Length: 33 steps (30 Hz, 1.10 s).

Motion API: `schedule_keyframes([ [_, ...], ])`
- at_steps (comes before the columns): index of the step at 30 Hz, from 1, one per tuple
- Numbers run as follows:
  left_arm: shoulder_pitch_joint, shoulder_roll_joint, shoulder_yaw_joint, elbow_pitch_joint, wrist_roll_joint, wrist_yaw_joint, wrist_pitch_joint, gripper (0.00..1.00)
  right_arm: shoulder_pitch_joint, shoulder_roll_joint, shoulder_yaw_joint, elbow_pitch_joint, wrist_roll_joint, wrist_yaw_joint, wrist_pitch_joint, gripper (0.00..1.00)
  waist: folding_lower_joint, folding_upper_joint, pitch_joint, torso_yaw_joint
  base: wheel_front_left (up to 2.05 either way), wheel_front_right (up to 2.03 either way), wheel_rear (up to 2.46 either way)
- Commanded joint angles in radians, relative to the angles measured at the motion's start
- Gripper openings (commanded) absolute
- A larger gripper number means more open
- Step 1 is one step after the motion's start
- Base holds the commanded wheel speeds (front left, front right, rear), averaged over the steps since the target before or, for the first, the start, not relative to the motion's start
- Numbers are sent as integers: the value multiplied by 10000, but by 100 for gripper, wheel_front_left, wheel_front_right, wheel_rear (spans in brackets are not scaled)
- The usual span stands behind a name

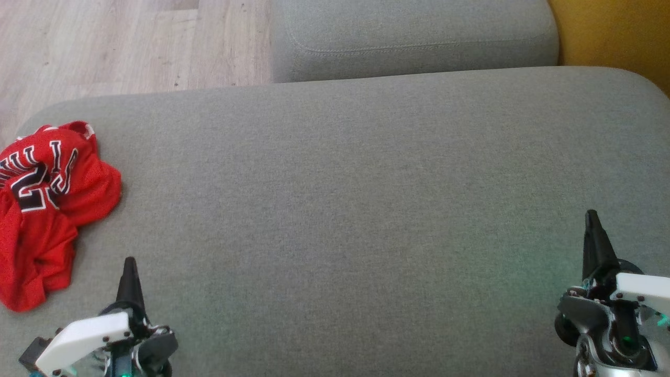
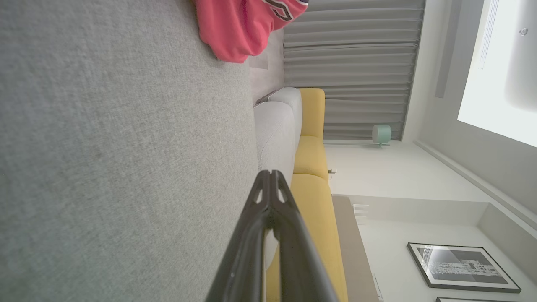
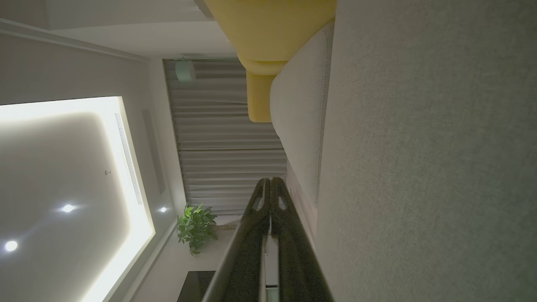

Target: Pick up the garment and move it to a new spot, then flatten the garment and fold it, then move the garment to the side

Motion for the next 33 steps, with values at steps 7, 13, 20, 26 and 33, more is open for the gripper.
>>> schedule_keyframes([
  [7,-494,56,398,-366,-55,-63,29,0,-205,-49,210,-386,74,35,54,0,0,0,0,0,0,0,0],
  [13,-494,56,398,-366,-55,-63,29,0,-205,-49,210,-386,74,35,54,0,0,0,0,0,0,0,0],
  [20,-494,56,398,-366,-55,-63,29,0,-205,-49,210,-386,74,35,54,0,0,0,0,0,0,0,0],
  [26,-494,56,398,-366,-55,-63,29,0,-205,-49,210,-386,74,35,54,0,0,0,0,0,0,0,0],
  [33,-494,56,398,-366,-55,-63,29,0,-205,-49,210,-386,74,35,54,0,0,0,0,0,0,0,0],
])
